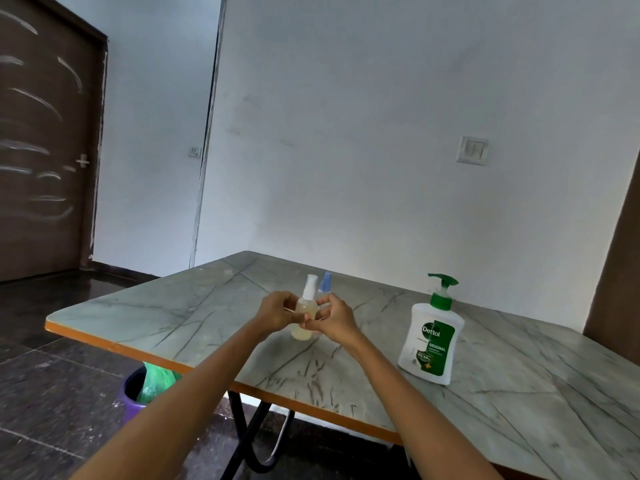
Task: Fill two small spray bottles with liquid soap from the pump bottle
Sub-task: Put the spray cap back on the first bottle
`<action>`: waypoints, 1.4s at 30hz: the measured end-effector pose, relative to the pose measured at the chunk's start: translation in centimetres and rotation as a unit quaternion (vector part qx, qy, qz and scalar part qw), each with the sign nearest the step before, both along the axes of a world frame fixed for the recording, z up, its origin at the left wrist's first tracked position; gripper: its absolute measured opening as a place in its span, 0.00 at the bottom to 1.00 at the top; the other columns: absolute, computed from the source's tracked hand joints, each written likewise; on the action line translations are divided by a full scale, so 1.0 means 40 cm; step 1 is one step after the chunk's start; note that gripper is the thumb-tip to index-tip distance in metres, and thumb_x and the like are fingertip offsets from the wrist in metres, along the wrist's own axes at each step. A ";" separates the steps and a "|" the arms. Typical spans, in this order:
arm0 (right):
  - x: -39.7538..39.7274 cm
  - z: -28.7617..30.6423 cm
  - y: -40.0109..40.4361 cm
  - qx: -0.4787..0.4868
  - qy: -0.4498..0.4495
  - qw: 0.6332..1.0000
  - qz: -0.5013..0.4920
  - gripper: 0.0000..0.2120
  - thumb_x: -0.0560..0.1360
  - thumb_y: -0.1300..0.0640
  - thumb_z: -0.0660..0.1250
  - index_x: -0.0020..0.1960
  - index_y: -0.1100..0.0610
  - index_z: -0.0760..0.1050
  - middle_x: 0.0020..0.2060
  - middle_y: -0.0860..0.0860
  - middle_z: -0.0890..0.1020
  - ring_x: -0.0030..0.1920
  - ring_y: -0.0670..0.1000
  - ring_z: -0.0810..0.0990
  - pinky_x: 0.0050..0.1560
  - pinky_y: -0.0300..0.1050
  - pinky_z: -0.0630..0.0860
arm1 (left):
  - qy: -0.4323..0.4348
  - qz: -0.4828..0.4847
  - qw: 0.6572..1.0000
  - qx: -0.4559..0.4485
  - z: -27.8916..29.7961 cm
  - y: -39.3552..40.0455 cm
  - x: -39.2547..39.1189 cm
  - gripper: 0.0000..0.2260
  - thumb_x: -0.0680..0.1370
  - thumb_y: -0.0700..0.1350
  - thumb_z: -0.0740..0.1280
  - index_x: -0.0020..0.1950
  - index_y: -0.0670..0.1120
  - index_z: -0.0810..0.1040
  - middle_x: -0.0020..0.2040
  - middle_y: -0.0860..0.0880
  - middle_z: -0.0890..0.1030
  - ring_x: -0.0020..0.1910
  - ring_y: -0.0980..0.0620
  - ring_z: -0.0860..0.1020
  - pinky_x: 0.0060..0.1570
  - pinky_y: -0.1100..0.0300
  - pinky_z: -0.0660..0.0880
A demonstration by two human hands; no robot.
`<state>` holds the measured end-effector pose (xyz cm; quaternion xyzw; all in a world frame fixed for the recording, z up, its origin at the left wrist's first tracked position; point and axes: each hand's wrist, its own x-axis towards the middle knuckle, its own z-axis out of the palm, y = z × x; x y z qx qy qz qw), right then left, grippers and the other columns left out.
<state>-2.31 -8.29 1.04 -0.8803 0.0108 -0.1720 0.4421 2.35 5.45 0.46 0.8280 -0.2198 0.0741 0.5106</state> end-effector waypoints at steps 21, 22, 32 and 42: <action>0.280 -0.001 0.115 -0.012 0.027 0.999 -0.032 0.26 0.68 0.57 0.75 0.60 0.62 0.69 0.58 0.56 0.78 0.56 0.54 0.78 0.52 0.43 0.74 | 0.004 0.092 0.995 0.027 0.014 0.054 0.242 0.17 0.74 0.39 0.68 0.62 0.37 0.73 0.60 0.39 0.78 0.59 0.44 0.76 0.59 0.56 0.71; 0.287 -0.002 0.116 -0.013 0.029 0.999 -0.033 0.26 0.68 0.56 0.75 0.60 0.62 0.69 0.58 0.56 0.78 0.56 0.54 0.78 0.52 0.42 0.74 | 0.004 0.090 0.996 0.029 0.014 0.056 0.250 0.17 0.74 0.39 0.68 0.62 0.36 0.73 0.60 0.39 0.78 0.59 0.44 0.76 0.58 0.57 0.71; 0.290 0.002 0.111 -0.022 0.038 0.999 -0.028 0.27 0.68 0.54 0.75 0.61 0.61 0.69 0.59 0.56 0.77 0.57 0.54 0.77 0.49 0.41 0.72 | 0.014 0.062 0.997 0.040 0.018 0.071 0.262 0.17 0.74 0.38 0.69 0.61 0.36 0.74 0.59 0.39 0.78 0.59 0.43 0.76 0.59 0.55 0.72; 0.228 0.017 0.110 -0.069 0.049 0.996 -0.022 0.30 0.67 0.53 0.75 0.63 0.60 0.67 0.59 0.56 0.77 0.51 0.51 0.75 0.47 0.40 0.68 | 0.020 0.063 0.997 0.038 0.012 0.059 0.212 0.18 0.74 0.37 0.69 0.62 0.36 0.72 0.60 0.39 0.77 0.59 0.43 0.75 0.57 0.56 0.71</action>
